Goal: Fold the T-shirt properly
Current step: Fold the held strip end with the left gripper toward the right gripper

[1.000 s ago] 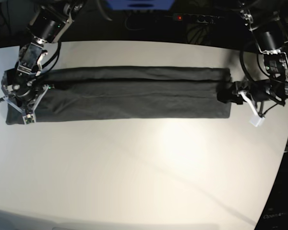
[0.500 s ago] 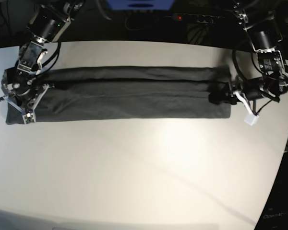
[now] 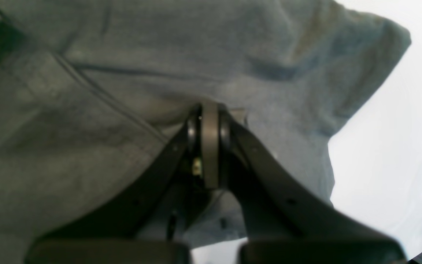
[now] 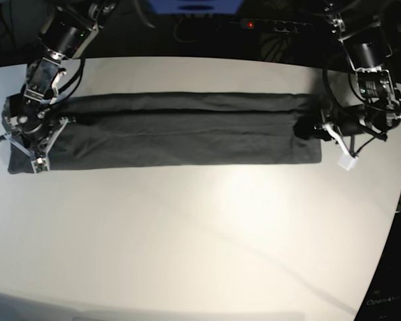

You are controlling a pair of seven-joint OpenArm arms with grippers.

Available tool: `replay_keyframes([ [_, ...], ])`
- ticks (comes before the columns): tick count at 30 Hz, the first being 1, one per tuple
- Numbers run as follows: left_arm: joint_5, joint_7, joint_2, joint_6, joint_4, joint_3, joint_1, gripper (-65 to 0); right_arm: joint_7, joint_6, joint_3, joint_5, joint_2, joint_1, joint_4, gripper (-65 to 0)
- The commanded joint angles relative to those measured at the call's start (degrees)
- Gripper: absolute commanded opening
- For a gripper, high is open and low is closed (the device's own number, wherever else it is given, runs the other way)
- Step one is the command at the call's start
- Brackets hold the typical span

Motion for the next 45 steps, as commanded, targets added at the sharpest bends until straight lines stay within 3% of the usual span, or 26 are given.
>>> replay_keyframes([
  [1, 3.0, 2.2, -0.4, 0.3, 0.2, 0.2, 0.0, -62.3, -5.3, 1.5, 0.3, -1.8, -0.1, -1.1, -0.8, -64.7],
  [8, 2.9, 2.2, 1.4, 0.3, 2.5, 0.0, -0.9, -62.3, -5.2, 1.5, 0.2, -1.8, -0.3, -1.8, -0.8, -64.7],
  [17, 2.9, 2.2, 8.1, 0.3, 9.6, 1.0, -1.2, -62.3, -5.2, 1.5, 0.2, -1.8, -0.3, -1.9, -0.8, -64.7],
  [25, 2.9, 2.2, 8.4, 0.3, 16.2, 6.7, -1.8, -62.3, -5.2, 1.5, 0.2, -1.8, -0.4, -1.9, -0.8, -64.7],
  [32, 3.4, 2.2, 8.5, 0.3, 21.6, 16.4, -3.4, -62.3, -5.2, 1.5, 0.1, -1.8, -0.4, -1.8, -0.8, -64.7],
  [45, 3.5, 2.2, 10.6, 0.3, 21.8, 28.8, -6.2, -62.3, -5.2, 1.5, 0.1, -1.8, -0.4, -1.7, -0.8, -64.7],
])
